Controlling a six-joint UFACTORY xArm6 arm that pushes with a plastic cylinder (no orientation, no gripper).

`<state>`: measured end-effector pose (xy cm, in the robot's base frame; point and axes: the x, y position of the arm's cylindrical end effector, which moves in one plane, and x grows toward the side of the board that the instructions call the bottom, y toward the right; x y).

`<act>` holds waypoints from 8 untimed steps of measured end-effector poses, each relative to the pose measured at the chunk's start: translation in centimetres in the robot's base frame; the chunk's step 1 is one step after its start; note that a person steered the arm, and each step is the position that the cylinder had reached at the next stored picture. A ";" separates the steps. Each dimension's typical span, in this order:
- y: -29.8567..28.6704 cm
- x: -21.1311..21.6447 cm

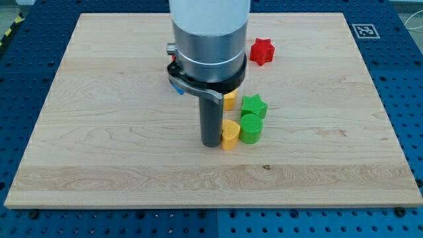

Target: Push the blue triangle closer to the yellow hexagon

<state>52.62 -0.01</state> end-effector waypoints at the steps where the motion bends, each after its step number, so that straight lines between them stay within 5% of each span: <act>1: 0.5 0.0; 3: -7.6 -0.2; 5: -14.2 -5.7; 8: -10.9 -10.7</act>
<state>41.95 -10.93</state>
